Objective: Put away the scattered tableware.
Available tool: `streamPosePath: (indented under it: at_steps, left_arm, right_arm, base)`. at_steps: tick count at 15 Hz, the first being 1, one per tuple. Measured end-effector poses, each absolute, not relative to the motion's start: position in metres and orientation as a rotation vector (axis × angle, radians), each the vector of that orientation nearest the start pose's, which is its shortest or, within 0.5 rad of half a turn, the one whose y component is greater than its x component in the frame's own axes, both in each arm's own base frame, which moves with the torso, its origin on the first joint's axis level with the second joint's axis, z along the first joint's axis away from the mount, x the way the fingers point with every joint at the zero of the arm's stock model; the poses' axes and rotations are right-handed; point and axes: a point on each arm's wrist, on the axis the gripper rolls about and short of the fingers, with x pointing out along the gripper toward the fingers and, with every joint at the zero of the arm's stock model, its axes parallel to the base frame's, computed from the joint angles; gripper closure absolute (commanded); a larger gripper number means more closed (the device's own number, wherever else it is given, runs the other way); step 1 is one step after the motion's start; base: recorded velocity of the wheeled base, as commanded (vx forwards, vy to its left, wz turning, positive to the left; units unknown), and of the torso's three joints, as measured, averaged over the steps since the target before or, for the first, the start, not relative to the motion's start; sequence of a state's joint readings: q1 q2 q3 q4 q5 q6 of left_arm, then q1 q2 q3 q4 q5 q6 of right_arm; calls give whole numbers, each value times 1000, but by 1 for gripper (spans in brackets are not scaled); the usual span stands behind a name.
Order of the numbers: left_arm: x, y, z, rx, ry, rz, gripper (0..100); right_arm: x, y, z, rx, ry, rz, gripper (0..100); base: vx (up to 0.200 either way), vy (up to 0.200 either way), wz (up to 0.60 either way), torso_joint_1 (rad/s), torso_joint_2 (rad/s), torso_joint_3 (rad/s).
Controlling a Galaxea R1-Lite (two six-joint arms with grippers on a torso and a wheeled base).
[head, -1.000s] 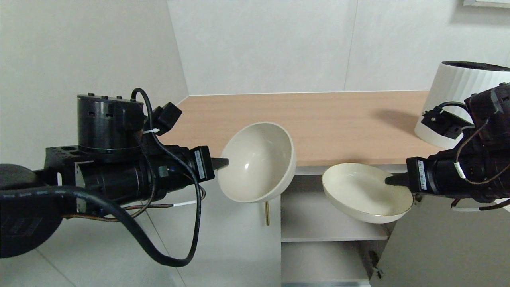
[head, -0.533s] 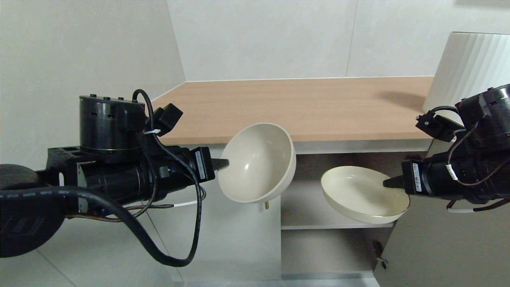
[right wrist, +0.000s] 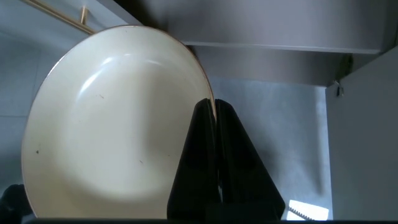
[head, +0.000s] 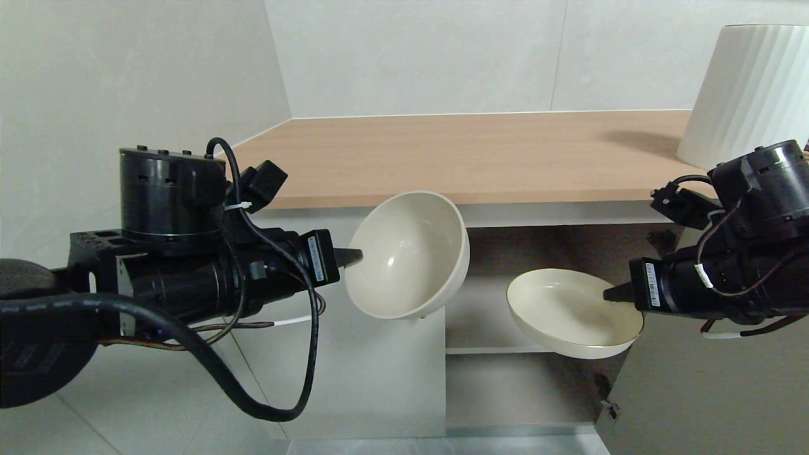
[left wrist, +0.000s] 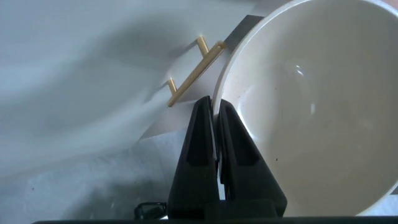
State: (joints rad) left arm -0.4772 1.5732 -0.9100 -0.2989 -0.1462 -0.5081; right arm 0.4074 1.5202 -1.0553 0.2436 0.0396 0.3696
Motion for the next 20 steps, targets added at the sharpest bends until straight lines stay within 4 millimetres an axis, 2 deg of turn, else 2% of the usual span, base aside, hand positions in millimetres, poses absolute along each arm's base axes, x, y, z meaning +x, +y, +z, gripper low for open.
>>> streamPosePath:
  at_steps: [4,6,8,10,12,14,15,18,20]
  left_arm:
    - [242,-135,213,-393,527,-550,100]
    - [237,-139,205,-330,553,-614,100]
    - [234,-143,199,-311,577,-638,100]
    - [234,-146,192,-285,613,-642,100]
    - [235,-149,177,-249,729,-612,100]
    - [237,-150,170,-227,859,-571,100]
    - [240,-152,171,-228,872,-566,100]
    - [244,-155,170,-228,874,-565,100]
    - [244,-156,170,-226,878,-566,100]
  right_arm:
    - [237,104,215,207,797,288,100]
    - [247,108,202,179,834,273,100]
    - [264,115,185,159,845,240,100]
    - [286,124,160,146,851,200,100]
    - [313,134,127,166,820,144,100]
    - [340,140,95,192,732,62,100]
    - [354,141,79,211,656,33,100]
    - [372,135,31,177,610,-23,100]
    - [380,128,8,156,628,-76,100]
  base:
    - [0,0,0,0,0,0]
    - [0,0,0,0,0,0]
    - [0,0,0,0,0,0]
    - [0,0,0,0,0,0]
    - [0,0,0,0,0,0]
    - [0,0,0,0,0,0]
    - [0,0,0,0,0,0]
    - [0,0,0,0,0,0]
    - [0,0,0,0,0,0]
